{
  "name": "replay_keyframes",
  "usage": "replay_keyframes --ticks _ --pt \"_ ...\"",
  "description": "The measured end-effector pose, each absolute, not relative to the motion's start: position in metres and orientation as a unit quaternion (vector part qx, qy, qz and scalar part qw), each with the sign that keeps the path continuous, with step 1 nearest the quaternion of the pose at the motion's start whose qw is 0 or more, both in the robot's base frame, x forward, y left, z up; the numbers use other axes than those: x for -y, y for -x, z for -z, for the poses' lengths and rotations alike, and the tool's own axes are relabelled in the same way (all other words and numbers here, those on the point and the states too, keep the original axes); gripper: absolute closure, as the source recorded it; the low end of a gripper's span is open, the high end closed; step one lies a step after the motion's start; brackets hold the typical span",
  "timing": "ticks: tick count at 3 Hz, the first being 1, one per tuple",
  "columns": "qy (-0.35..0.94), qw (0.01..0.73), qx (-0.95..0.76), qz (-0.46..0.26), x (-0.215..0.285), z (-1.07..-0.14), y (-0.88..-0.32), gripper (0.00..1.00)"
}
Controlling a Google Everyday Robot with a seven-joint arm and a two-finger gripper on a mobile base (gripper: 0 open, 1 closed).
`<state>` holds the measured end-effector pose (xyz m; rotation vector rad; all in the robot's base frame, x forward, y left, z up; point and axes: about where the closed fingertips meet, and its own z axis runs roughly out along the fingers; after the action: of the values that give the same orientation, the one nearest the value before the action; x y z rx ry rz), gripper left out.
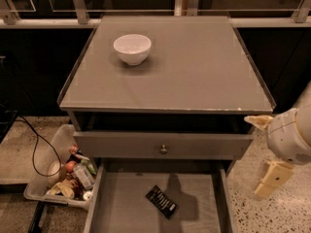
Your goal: Pick rxbar chocolate from middle drawer and place on counter
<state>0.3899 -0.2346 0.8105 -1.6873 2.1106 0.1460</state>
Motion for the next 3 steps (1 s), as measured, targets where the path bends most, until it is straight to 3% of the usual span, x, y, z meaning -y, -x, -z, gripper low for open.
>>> replay_keyframes --ticks 3 --pt "0.540 0.273 -0.780 -0.159 0.188 -0.694 -0.422 0.00"
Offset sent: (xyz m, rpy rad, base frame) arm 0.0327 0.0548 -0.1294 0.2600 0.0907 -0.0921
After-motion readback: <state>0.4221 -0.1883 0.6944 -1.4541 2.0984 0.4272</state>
